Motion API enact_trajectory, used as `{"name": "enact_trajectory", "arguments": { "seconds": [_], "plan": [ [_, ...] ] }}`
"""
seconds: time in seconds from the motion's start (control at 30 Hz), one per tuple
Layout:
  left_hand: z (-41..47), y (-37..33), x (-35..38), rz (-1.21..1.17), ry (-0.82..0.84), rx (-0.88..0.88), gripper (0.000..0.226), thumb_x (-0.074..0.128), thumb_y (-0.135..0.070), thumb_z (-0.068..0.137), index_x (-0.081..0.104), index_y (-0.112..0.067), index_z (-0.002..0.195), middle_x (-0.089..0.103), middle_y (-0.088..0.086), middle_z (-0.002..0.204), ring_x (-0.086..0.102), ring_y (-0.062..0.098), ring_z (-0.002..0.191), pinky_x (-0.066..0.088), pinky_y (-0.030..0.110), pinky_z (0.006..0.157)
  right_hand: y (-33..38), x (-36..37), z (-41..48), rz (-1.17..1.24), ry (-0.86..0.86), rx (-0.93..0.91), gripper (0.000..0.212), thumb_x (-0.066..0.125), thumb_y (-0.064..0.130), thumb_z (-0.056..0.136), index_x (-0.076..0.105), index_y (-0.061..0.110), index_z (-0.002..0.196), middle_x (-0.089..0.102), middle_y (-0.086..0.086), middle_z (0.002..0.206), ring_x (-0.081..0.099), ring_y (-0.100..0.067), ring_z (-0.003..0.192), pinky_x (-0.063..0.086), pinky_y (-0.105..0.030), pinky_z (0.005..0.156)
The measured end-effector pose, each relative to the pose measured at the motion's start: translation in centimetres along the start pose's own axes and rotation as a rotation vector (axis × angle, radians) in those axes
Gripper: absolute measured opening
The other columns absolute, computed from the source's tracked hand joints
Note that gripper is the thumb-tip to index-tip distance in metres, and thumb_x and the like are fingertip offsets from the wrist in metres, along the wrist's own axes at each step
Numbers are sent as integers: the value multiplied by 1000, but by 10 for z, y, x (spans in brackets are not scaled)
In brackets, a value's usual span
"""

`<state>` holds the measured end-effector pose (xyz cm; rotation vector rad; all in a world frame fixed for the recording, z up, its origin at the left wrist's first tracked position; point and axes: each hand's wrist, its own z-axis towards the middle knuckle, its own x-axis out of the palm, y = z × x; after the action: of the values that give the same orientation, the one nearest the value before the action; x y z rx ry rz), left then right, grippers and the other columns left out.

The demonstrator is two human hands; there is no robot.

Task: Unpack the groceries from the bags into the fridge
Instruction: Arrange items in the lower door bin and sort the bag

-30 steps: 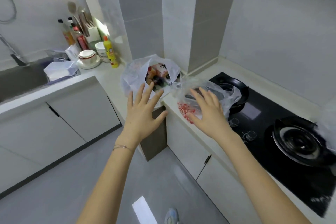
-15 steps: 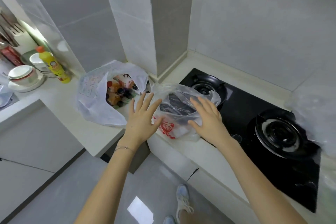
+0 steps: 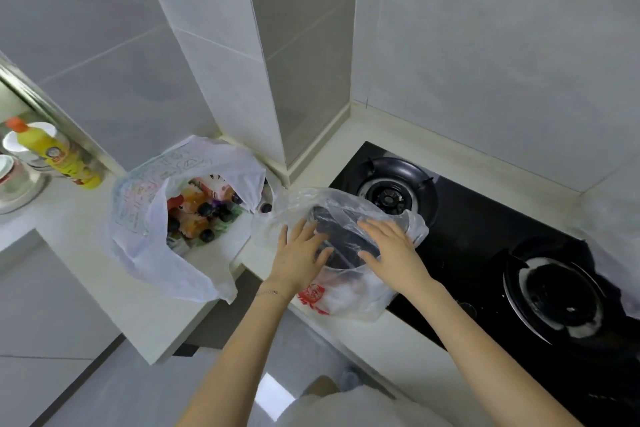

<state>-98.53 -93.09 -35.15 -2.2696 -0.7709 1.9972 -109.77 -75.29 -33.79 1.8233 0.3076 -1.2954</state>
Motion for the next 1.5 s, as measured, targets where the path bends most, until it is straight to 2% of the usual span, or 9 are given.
{"name": "enact_trajectory", "arguments": {
  "seconds": [0.33,0.57,0.73,0.9,1.03,1.2,1.27,1.4,1.5],
  "plan": [
    [41,20,43,-9,245,121,35,39,-40,102,53,-30,132,24,-4,159,3,17,150,0,47,119,-7,34,21,-172,149,198,39,57,23,92,54,23,132,64,-1,119,55,-23,114,43,-30,90],
    [54,48,49,38,366,197,51,45,-41,98,37,-27,146,17,-3,161,2,18,150,1,44,120,-5,72,22,-366,383,350,43,54,35,88,53,24,130,58,-3,123,41,-25,125,17,-35,113],
    [50,59,59,77,403,217,50,41,-45,98,37,-31,146,15,-2,161,5,21,150,6,44,120,-7,82,14,-352,313,434,38,43,42,95,60,23,122,56,0,121,38,-23,125,18,-32,109],
    [48,61,59,108,465,248,57,44,-46,97,29,-29,150,3,1,163,0,22,150,0,46,120,-9,78,12,-322,378,396,34,56,43,88,65,25,115,42,2,109,34,-24,119,18,-31,107],
    [46,63,54,84,511,258,62,47,-45,95,26,-30,151,-2,2,164,-4,22,150,-4,46,119,-4,75,11,-315,418,385,25,64,40,83,68,27,104,52,2,113,41,-21,114,21,-35,108],
    [50,63,51,-40,446,275,68,47,-55,94,26,-26,151,12,2,162,5,22,150,4,43,121,3,66,16,-34,256,510,13,70,28,77,57,30,78,65,11,89,58,-10,89,38,-24,86],
    [52,59,48,-263,387,238,71,48,-61,92,31,-24,149,33,-1,153,26,22,144,22,40,118,5,57,18,66,140,571,19,72,31,78,54,34,74,62,13,83,58,-8,83,43,-22,75],
    [52,47,32,-733,369,121,68,55,-67,86,38,-34,142,55,-16,133,54,4,121,46,36,105,9,41,27,263,-122,616,15,74,32,79,60,29,77,64,14,83,60,-5,83,48,-25,79],
    [50,37,13,-840,354,94,61,56,-52,92,35,-30,144,46,-19,136,54,-14,108,43,12,95,21,25,34,575,-277,632,16,78,27,79,67,19,86,70,9,86,65,-3,83,50,-17,76]
  ]
}}
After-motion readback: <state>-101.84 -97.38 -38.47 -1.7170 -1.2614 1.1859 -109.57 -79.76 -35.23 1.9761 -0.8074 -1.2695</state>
